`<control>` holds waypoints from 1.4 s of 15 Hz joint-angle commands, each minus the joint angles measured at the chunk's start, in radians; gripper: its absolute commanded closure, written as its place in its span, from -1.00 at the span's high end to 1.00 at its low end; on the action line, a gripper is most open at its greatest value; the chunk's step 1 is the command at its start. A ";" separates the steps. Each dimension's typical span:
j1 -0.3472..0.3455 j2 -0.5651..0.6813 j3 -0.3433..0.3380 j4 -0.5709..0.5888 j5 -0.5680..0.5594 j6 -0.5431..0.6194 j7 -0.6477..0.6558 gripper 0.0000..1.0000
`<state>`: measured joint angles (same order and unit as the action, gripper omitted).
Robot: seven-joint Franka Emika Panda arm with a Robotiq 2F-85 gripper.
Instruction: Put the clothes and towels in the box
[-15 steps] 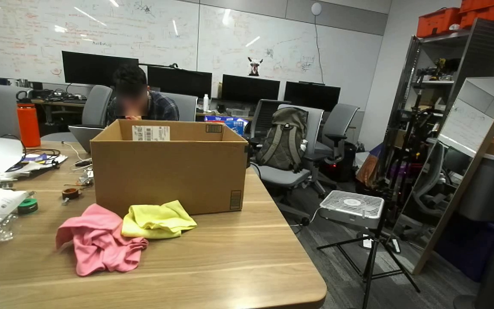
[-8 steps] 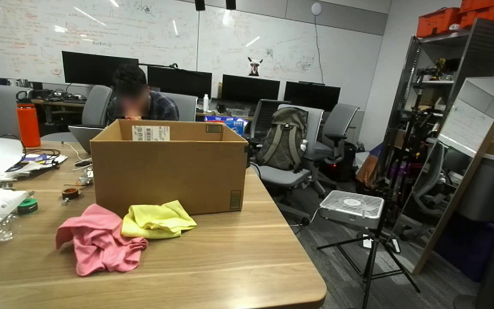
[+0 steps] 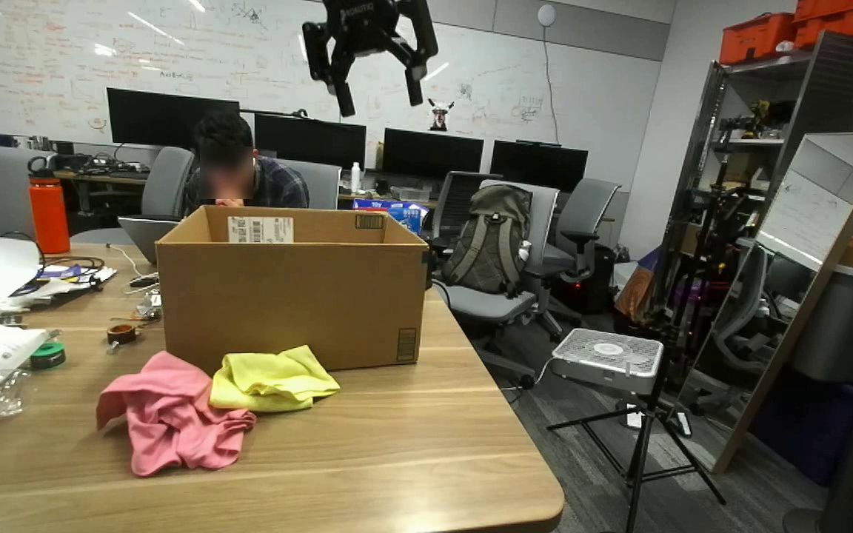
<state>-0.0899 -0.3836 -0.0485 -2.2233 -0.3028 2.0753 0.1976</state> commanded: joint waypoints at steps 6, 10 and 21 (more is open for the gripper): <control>-0.021 -0.029 0.035 -0.229 -0.251 0.178 -0.079 1.00; -0.009 -0.026 0.040 -0.293 -0.301 0.172 -0.101 1.00; 0.075 0.030 0.021 -0.351 -0.073 0.064 -0.357 1.00</control>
<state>-0.0461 -0.3618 -0.0142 -2.5699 -0.4459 2.1449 -0.0733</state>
